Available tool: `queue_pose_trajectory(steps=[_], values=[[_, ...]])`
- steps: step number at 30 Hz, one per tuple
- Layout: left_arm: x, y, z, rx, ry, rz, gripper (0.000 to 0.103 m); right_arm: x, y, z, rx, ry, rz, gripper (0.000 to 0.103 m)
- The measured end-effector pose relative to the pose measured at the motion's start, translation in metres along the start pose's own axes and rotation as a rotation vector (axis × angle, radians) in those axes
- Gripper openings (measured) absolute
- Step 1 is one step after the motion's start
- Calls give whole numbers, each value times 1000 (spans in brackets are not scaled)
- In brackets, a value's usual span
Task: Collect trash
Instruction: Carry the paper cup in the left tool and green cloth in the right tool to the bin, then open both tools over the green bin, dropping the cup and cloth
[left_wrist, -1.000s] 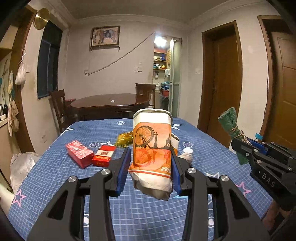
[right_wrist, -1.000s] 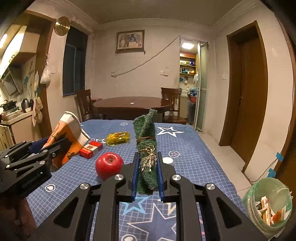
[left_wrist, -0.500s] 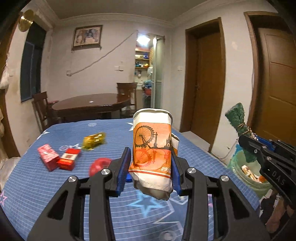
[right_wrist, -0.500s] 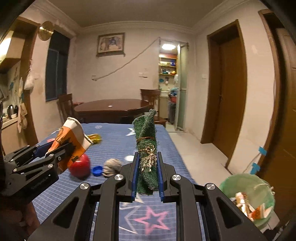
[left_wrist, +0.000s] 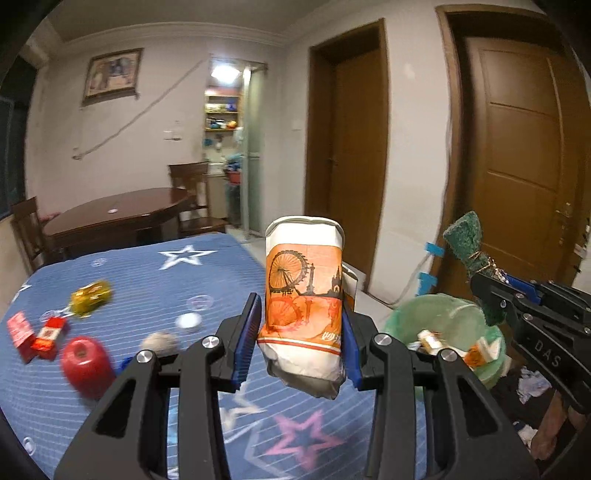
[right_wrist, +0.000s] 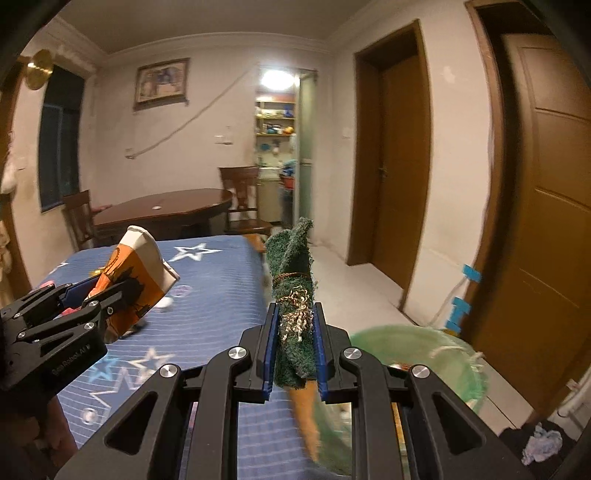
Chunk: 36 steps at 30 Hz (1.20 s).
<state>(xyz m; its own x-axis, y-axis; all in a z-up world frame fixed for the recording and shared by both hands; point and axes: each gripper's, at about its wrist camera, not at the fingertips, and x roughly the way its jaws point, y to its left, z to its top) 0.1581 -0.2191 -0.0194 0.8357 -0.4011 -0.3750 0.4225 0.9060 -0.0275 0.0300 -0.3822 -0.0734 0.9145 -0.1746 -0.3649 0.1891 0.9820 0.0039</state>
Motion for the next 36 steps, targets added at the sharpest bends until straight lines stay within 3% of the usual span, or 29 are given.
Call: queue_pose_trajectory(steps=[5,12,19,24,27,36], values=[[25,-38,8,28,34,-84,38,14,-64,3,40,59,-46,18],[75,-87,8,53,157,-200,38,53,-146,-4,104,191,-73,18],[120,-126,-1,64,269,-252,38,108,-191,-11,159,311,-67,18],[137,-143,-9,87,302,-247,38,143,-198,-19,175,371,-73,18],[143,-147,-13,91,320,-244,38,142,-176,-25,174,387,-78,18],[157,-153,-17,103,359,-221,38,152,-168,-31,166,408,-79,18]])
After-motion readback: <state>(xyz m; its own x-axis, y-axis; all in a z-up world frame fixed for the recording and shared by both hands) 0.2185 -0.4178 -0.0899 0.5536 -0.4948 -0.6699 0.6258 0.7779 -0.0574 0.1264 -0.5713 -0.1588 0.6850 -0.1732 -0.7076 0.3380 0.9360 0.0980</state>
